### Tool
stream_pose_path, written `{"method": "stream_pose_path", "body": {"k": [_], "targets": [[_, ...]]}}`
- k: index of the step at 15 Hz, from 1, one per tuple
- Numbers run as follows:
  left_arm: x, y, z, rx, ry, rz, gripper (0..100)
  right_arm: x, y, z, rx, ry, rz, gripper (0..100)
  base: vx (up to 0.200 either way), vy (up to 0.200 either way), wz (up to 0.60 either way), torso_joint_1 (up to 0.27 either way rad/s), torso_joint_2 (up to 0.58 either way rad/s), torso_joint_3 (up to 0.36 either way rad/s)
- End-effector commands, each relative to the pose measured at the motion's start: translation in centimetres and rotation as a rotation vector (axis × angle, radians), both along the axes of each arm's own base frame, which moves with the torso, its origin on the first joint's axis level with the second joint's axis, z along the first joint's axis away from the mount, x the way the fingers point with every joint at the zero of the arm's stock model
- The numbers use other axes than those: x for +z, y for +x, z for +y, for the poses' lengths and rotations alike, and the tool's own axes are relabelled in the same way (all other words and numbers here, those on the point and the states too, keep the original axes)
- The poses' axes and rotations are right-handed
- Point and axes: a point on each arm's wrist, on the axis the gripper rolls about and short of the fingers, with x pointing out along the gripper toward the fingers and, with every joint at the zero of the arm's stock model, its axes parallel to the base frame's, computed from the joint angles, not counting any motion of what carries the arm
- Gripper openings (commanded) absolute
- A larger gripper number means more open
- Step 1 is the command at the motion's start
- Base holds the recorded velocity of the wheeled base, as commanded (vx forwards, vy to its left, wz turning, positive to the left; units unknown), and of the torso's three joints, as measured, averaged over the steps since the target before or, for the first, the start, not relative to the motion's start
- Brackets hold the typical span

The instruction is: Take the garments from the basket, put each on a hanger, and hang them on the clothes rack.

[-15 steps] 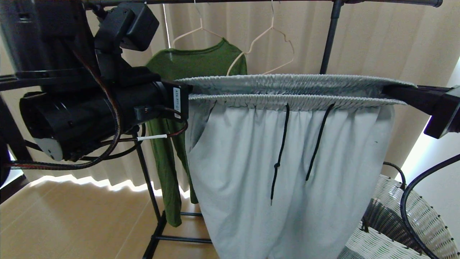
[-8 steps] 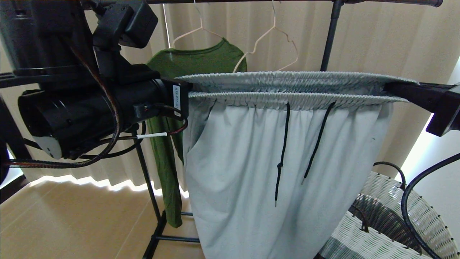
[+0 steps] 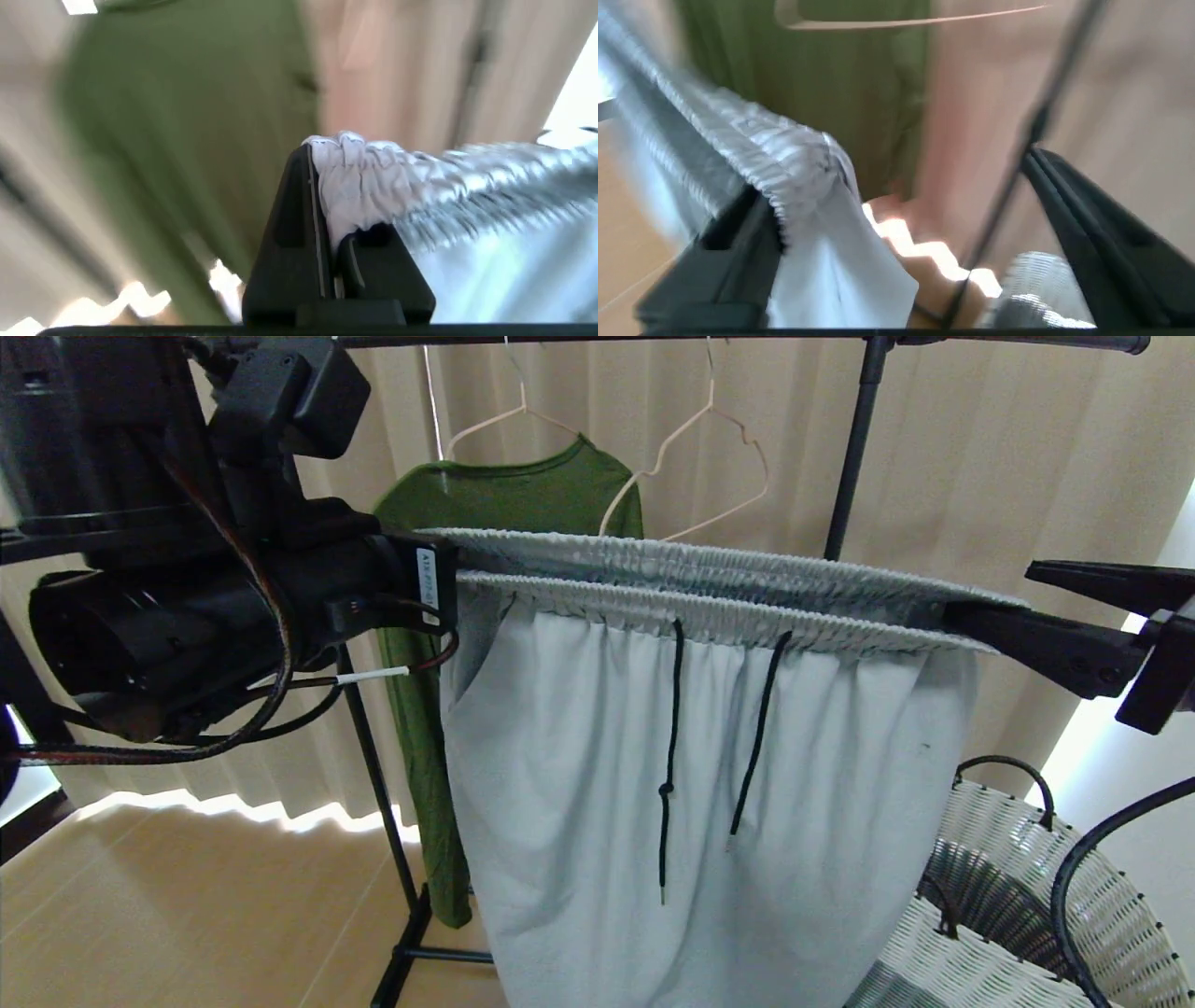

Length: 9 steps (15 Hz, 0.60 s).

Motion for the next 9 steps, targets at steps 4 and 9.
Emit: {"method": "stream_pose_path", "body": {"k": [4, 9], "targets": [[-0.9, 0.3, 1.4, 0.098, 0.013, 0.024, 0, -0.5, -2.6, -0.6, 0.137, 0.022, -0.018, 100, 0.000, 0.000, 0.00, 0.000, 0.00, 0.000], [-1.4, -2.2, 3.7, 0.123, 0.023, 0.028, 0, -2.5, -2.6, -1.8, -0.001, -0.014, 0.033, 100, 0.000, 0.000, 0.00, 0.000, 0.00, 0.000]]}}
